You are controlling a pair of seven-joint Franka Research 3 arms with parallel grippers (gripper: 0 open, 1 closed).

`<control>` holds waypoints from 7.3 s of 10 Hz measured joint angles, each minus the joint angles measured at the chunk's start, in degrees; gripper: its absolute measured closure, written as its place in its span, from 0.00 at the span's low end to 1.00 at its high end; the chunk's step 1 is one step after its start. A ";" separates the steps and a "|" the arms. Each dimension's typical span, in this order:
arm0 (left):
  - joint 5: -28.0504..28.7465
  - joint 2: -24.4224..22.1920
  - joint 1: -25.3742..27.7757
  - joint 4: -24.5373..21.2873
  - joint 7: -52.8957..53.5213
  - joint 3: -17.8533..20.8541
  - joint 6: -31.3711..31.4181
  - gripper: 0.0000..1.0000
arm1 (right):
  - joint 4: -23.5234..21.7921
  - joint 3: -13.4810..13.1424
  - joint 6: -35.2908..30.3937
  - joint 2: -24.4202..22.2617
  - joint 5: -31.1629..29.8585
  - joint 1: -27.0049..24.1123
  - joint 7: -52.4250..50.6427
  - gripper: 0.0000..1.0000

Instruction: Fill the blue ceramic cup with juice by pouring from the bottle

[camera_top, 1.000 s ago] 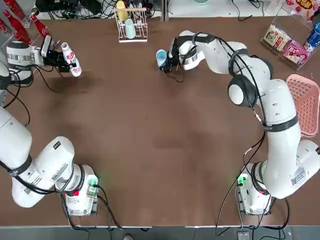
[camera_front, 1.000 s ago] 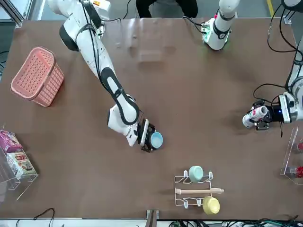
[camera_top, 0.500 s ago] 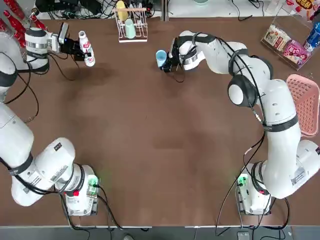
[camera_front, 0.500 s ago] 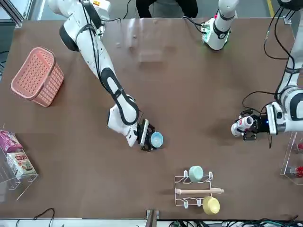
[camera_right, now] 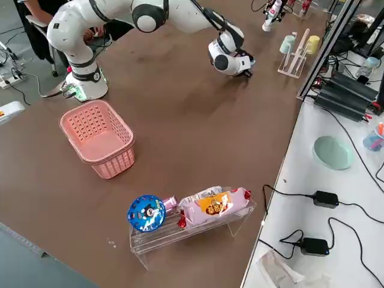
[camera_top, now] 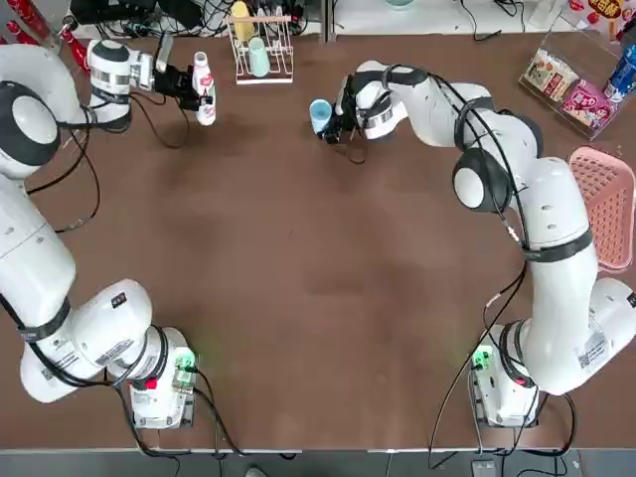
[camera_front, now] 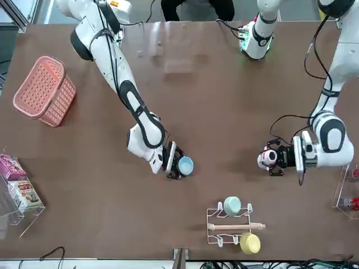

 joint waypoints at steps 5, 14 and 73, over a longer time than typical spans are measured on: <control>-0.55 -3.56 -11.45 0.85 -9.19 0.18 12.82 0.55 | 0.00 -0.01 0.19 0.00 0.31 -0.03 0.00 0.33; -0.60 -7.45 -44.90 1.13 -21.89 24.42 25.95 0.56 | 0.00 0.00 0.41 0.00 0.62 -0.05 0.01 0.33; 24.49 7.52 -89.82 14.48 -56.66 63.61 26.06 0.55 | 0.00 -0.03 0.55 0.00 1.29 -0.66 0.01 0.33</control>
